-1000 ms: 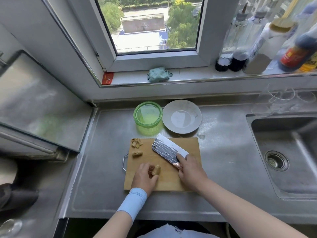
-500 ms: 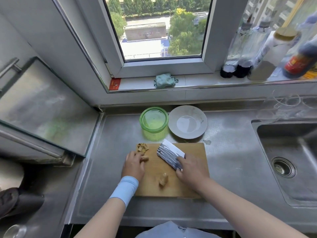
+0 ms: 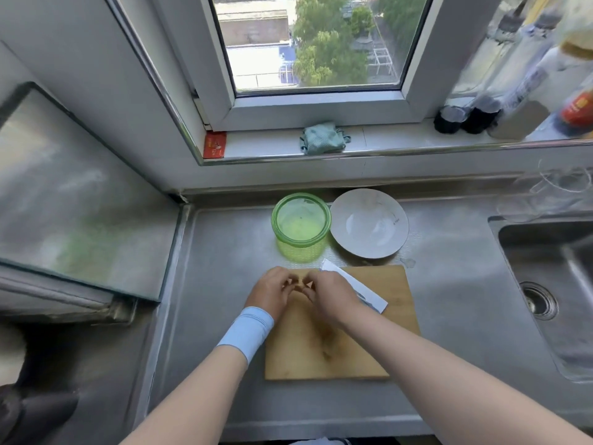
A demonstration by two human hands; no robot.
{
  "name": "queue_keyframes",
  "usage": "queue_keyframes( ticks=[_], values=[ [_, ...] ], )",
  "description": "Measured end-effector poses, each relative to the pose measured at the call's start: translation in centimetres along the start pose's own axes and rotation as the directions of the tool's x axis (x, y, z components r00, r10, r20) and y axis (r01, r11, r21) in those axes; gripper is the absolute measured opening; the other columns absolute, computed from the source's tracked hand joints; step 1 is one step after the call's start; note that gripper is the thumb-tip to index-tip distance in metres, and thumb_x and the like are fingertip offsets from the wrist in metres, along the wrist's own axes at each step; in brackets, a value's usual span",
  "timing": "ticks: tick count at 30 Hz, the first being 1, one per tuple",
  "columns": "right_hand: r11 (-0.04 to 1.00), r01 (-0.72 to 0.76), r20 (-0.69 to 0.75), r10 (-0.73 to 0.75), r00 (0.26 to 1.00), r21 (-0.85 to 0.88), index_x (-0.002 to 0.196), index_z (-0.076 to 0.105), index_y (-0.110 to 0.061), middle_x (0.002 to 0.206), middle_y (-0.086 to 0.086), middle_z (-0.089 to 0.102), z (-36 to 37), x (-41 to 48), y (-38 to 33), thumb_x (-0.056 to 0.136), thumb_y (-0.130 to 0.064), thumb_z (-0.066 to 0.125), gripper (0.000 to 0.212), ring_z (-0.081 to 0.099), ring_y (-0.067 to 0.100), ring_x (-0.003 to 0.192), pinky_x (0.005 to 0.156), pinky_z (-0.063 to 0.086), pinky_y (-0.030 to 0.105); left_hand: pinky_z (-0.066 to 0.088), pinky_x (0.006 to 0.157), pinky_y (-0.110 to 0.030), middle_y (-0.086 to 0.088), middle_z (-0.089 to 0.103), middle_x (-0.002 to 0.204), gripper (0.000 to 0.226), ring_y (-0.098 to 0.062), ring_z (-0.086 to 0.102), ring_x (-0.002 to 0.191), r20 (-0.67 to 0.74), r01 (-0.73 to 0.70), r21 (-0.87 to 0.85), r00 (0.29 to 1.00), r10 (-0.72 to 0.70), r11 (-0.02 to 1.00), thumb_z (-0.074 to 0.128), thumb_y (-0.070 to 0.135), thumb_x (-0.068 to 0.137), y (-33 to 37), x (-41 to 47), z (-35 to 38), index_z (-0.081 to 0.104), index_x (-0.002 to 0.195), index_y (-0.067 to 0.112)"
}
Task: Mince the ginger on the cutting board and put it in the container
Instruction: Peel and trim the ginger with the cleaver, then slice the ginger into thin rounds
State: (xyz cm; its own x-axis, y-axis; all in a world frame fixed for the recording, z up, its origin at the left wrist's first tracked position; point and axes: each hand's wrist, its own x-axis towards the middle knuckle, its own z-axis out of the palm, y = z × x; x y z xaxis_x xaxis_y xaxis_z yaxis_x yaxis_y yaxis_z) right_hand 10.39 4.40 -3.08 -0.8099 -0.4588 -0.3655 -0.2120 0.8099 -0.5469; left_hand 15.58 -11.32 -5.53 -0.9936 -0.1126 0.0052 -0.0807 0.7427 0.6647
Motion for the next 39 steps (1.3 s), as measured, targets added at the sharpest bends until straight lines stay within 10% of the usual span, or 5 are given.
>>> queue_keyframes(
  ticks=[12,21,27,32,39],
  values=[
    [0.944,-0.321,-0.131,0.329,0.935,0.074,0.07,0.053,-0.016,0.077,0.003,0.062,1.7,2.5,-1.1,0.081,-0.032,0.067,0.023,0.059,0.026,0.077,0.058,0.042,0.031,0.045,0.097,-0.04,-0.002,0.063,0.112,0.032,-0.026,0.05,0.109,0.022,-0.023,0.072,1.0,0.022,0.997,0.064,0.006,0.085,-2.9,1.2,0.3,0.069,0.114,0.016],
    [0.939,-0.344,-0.203,0.342,0.918,0.027,0.104,0.068,-0.022,0.1,0.0,0.071,-2.7,-0.8,1.4,0.095,-0.038,0.052,0.024,0.063,0.024,0.098,0.071,0.045,0.031,0.044,0.087,-0.031,0.001,0.06,0.103,0.048,-0.021,0.051,0.096,-0.018,-0.22,0.033,0.975,0.22,0.975,0.063,-0.014,0.068,-0.1,-0.2,-0.2,0.069,0.103,0.02],
    [0.912,-0.402,-0.104,0.393,0.914,-0.086,0.122,0.055,-0.027,0.125,-0.003,0.057,-3.5,-6.6,6.6,0.089,-0.032,0.053,0.034,0.055,0.023,0.114,0.079,0.042,0.032,0.051,0.082,-0.037,-0.003,0.06,0.114,0.038,-0.026,0.058,0.101,0.502,-0.419,-0.018,0.781,0.37,0.908,0.068,0.003,0.076,3.8,-2.3,2.4,0.067,0.108,0.023],
    [0.922,-0.33,-0.025,0.332,0.943,-0.203,0.136,0.039,-0.033,0.126,0.003,0.048,-2.2,-9.5,7.3,0.083,-0.038,0.056,0.056,0.047,0.026,0.121,0.086,0.041,0.032,0.05,0.085,-0.045,-0.009,0.049,0.131,0.054,-0.03,0.047,0.117,0.785,-0.769,0.07,0.436,0.441,0.635,0.061,-0.005,0.075,4.2,-2.6,3.0,0.059,0.125,0.015],
    [0.935,-0.272,0.033,0.287,0.957,-0.229,0.153,0.02,-0.027,0.135,0.008,0.041,-1.9,-10.8,8.4,0.085,-0.018,0.053,0.076,0.043,0.03,0.125,0.095,0.043,0.035,0.05,0.054,-0.029,0.006,0.052,0.072,0.011,-0.018,0.051,0.069,0.398,-0.507,0.244,0.83,0.391,0.826,0.055,0.034,0.07,3.2,-5.0,4.0,0.063,0.073,0.027]
  ],
)
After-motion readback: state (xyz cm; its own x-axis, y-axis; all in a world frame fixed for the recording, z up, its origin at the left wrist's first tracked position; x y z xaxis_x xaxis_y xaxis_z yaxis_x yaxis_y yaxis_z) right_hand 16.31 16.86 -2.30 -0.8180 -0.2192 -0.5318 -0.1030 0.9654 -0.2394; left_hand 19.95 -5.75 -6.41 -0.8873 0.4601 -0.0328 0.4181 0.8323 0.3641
